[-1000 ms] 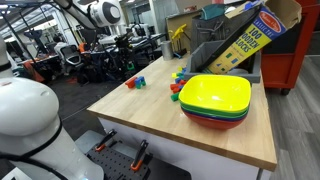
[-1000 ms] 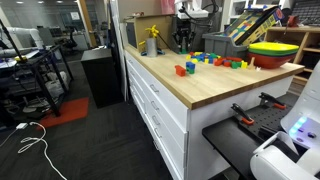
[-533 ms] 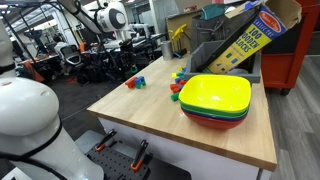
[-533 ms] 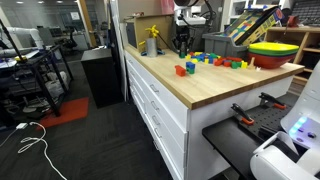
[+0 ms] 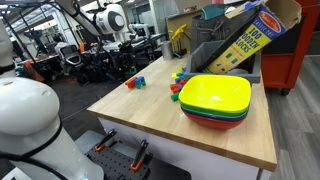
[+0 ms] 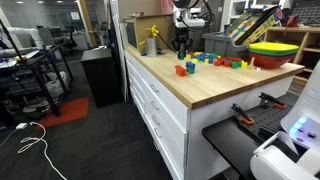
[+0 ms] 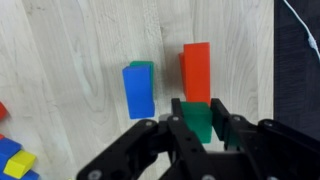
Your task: Pick a green block from the stack and place it on top of the orange block on the far left of the table
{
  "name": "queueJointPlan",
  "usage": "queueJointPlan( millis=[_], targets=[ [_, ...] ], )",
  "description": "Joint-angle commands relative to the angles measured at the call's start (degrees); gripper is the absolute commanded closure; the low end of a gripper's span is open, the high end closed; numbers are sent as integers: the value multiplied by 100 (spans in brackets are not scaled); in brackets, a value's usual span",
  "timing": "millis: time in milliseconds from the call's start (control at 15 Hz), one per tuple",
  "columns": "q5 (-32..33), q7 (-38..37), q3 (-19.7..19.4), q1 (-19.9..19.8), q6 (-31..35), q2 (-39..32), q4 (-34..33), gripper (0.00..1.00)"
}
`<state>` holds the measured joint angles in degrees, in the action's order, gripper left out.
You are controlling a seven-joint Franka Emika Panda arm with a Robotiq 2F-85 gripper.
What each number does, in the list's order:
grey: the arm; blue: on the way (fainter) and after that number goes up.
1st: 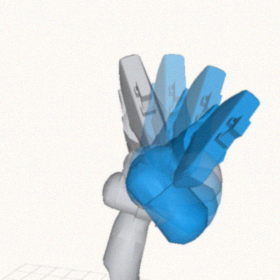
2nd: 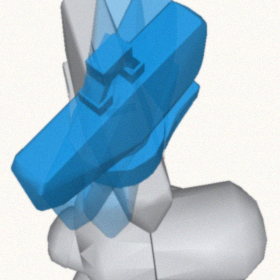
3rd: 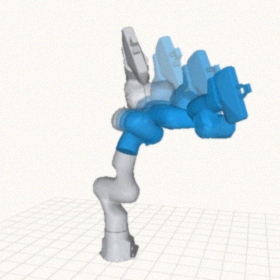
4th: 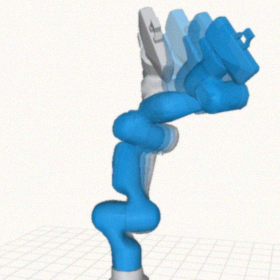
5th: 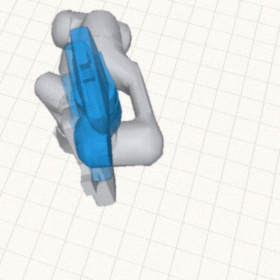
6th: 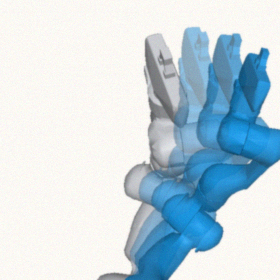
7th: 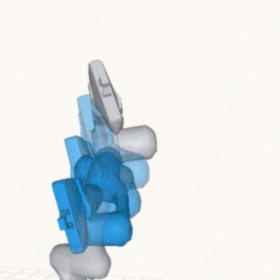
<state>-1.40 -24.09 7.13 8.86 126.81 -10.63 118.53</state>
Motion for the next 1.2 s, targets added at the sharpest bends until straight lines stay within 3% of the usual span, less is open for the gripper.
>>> queueJointPlan(
  millis=[0,1133],
  targets=[
    [4,-42,-52,58,215,163,332,92],
    [-307,95,41,122,470,12,400,92]
  ],
)
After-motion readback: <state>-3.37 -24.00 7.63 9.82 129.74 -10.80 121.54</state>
